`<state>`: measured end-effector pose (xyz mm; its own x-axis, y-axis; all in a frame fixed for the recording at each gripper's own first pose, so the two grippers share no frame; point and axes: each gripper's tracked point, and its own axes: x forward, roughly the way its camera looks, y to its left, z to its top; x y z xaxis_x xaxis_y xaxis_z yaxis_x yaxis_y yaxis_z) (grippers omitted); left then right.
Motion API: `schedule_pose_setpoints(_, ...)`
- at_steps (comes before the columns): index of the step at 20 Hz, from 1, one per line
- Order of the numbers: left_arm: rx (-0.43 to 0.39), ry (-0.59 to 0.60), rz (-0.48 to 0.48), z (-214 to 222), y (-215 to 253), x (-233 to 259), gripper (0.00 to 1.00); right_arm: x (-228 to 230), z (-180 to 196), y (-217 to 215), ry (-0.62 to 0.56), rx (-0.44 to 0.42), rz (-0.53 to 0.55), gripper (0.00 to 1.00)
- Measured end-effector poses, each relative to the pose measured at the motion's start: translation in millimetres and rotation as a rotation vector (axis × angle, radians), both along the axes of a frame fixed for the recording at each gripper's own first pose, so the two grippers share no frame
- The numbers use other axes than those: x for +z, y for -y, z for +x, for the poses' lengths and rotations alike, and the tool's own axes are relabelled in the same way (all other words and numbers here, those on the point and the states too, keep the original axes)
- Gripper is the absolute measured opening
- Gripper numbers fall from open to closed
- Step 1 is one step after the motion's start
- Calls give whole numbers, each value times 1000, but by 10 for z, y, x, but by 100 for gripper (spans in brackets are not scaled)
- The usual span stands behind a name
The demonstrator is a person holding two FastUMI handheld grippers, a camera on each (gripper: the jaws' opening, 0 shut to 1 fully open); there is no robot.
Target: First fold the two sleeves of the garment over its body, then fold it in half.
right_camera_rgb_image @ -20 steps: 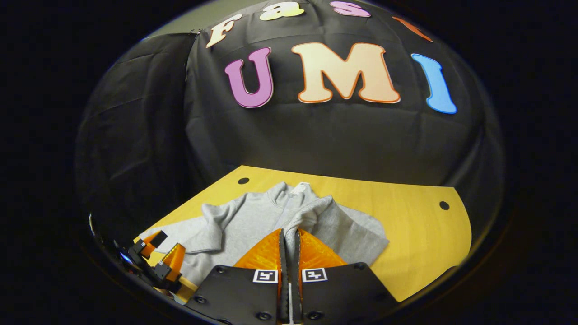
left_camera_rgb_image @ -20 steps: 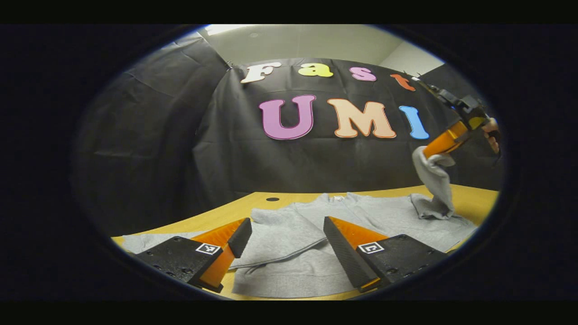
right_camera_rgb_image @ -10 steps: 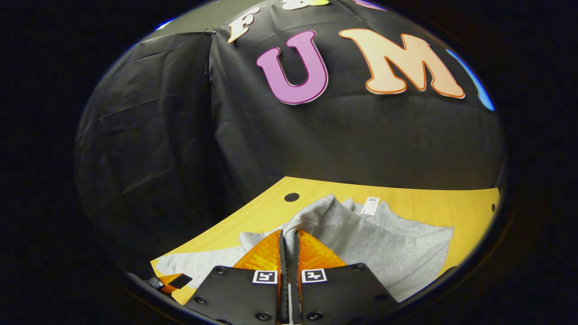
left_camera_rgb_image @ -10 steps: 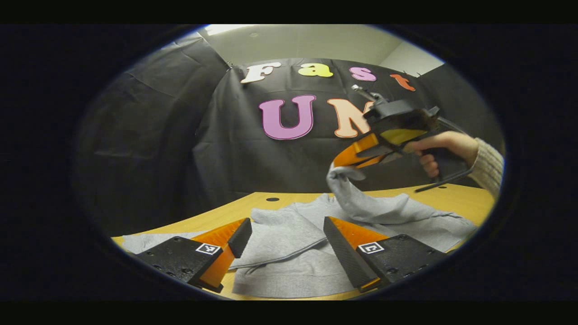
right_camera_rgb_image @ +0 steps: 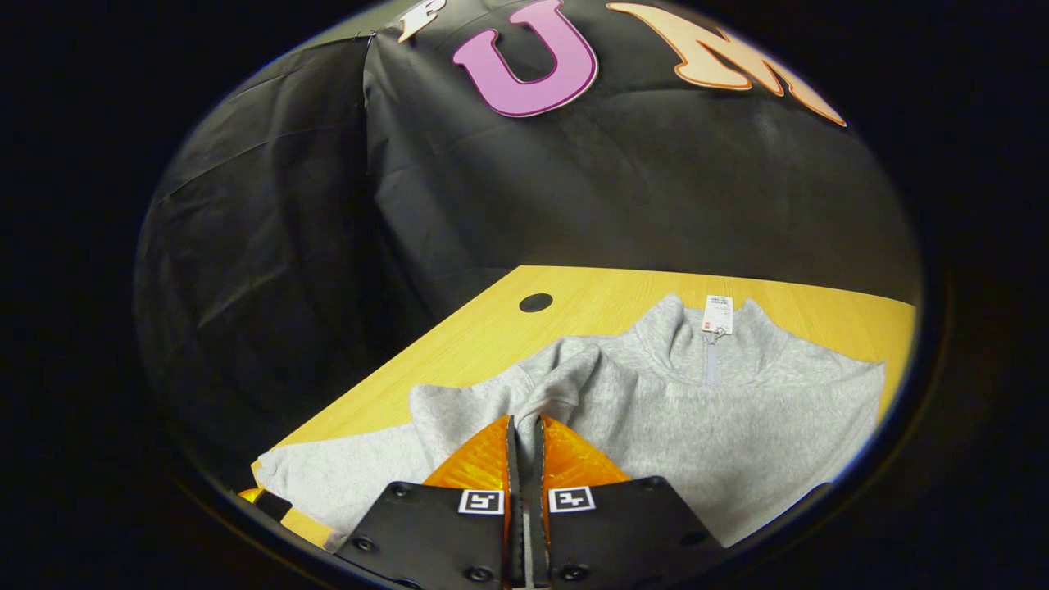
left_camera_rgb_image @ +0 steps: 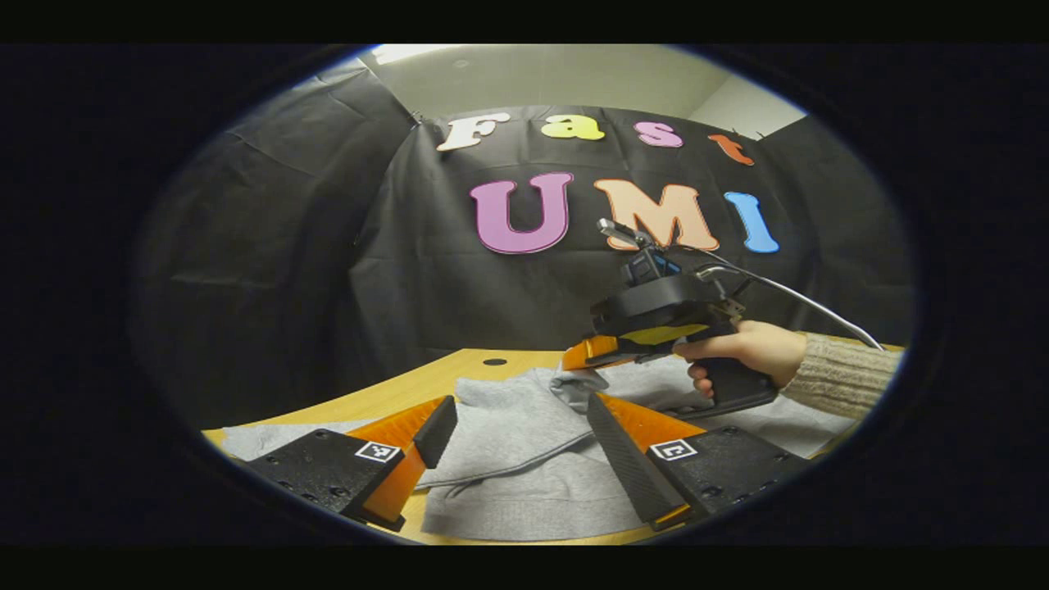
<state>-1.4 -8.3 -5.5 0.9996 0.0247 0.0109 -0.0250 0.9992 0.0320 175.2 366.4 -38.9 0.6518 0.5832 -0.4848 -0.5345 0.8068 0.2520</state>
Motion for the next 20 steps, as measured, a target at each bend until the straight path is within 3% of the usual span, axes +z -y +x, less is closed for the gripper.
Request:
schedule_pose_setpoints(5,0,1,0,-2,0,1,94,-10,16,-43,18,29,17,18)
schedule_pose_setpoints(6,0,1,0,-2,-5,-5,94,45,22,-48,45,38,8,43)
schedule_pose_setpoints(9,0,1,0,-7,6,0,94,262,-20,64,148,48,-23,100)
schedule_pose_setpoints(13,0,0,-1,-8,4,-8,94,655,-251,360,195,32,65,93)
schedule_pose_setpoints(14,0,0,-1,-6,0,-17,94,747,-298,506,215,17,78,97)
schedule_pose_setpoints(20,1,3,0,3,1,-13,94,954,-608,1735,384,-147,0,97)
